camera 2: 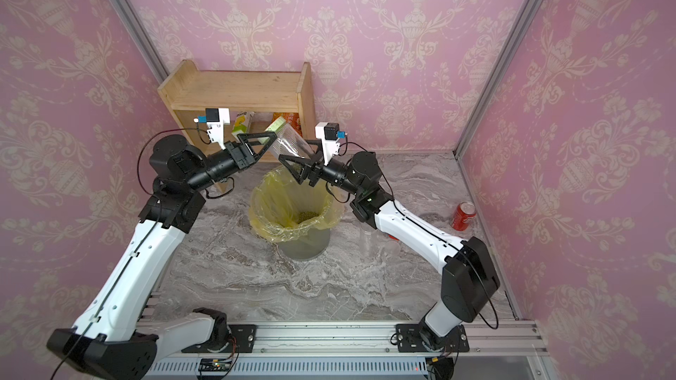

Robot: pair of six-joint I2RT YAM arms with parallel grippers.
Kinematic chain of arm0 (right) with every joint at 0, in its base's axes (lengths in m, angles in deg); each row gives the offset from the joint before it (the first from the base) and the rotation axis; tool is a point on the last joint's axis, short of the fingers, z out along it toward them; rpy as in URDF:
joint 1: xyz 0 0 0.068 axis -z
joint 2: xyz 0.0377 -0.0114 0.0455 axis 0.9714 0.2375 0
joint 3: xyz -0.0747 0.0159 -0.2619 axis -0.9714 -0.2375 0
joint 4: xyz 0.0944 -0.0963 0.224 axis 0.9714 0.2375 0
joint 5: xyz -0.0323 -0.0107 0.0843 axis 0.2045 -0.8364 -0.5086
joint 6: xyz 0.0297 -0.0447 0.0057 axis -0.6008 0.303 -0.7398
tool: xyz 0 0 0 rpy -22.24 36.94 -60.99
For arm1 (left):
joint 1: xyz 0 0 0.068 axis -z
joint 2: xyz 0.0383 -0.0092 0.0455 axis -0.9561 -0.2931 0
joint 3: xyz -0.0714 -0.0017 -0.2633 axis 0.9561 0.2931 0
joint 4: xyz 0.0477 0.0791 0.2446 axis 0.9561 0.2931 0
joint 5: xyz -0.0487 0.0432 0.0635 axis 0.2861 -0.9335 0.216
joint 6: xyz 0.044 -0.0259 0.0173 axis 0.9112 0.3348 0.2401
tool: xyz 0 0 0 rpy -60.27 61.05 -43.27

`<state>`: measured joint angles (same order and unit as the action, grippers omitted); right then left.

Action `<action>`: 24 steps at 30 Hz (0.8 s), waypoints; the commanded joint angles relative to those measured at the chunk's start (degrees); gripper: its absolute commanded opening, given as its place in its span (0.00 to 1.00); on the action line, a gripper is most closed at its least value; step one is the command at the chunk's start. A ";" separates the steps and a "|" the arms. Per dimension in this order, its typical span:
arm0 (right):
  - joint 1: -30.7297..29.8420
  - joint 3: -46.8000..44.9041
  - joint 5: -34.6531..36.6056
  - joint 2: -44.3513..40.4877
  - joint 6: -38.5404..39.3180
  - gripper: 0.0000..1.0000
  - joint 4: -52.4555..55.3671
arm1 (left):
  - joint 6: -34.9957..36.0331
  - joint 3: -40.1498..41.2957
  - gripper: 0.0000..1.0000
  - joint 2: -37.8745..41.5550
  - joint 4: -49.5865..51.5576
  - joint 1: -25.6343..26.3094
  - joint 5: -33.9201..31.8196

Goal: Empty moldy mung beans from jars
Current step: Pick up the jar from the center of the board.

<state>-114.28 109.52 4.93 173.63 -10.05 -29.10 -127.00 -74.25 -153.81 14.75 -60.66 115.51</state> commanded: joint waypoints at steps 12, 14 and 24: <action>-0.12 -0.98 -0.59 -5.06 -0.61 0.38 -4.35 | 3.39 -1.51 0.97 0.07 1.73 0.63 -2.29; -0.12 -0.98 -0.95 -4.77 -1.14 0.38 -5.10 | 3.64 -1.33 0.96 0.46 1.66 0.65 -3.34; -0.12 -1.53 -1.33 -4.10 -2.37 0.38 -6.13 | 1.74 0.03 0.94 1.86 -2.60 0.63 -7.20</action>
<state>-114.28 107.97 3.99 171.05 -11.40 -29.15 -124.73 -74.82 -153.18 14.70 -60.34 110.75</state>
